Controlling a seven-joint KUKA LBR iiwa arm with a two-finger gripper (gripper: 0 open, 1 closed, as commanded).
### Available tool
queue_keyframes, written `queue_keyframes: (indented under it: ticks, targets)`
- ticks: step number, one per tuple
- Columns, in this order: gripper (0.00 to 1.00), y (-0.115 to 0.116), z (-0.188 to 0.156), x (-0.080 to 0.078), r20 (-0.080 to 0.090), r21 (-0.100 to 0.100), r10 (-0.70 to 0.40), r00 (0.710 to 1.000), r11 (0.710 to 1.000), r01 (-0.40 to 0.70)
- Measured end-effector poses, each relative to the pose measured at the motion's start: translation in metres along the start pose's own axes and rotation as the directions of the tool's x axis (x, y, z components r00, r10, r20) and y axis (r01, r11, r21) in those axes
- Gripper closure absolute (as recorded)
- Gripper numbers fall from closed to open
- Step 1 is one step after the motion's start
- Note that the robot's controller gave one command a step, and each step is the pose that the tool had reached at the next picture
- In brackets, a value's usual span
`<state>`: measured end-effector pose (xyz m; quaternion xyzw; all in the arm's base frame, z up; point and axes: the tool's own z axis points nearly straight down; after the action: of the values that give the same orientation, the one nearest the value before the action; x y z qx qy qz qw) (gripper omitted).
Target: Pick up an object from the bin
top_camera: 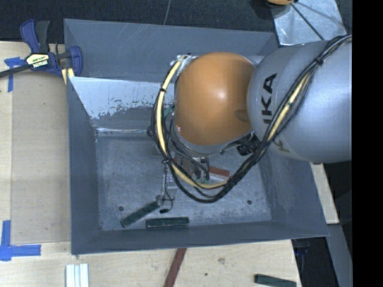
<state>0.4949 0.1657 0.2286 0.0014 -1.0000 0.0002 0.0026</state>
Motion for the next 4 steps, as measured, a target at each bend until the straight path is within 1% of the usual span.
queue_keyframes:
  ticks: [1,2,3,4]
  targets:
    - [0.00,-0.001,-0.004,-0.002,0.008,-0.002,0.003,1.000,1.000,-0.003]
    - [0.00,0.006,0.031,-0.004,0.014,-0.002,-0.065,0.998,0.998,0.065]
    - [0.00,0.008,0.083,-0.009,0.011,0.000,-0.252,0.968,0.968,0.252]
    - [1.00,-0.028,0.157,-0.006,0.008,0.003,-0.622,0.783,0.783,0.622]
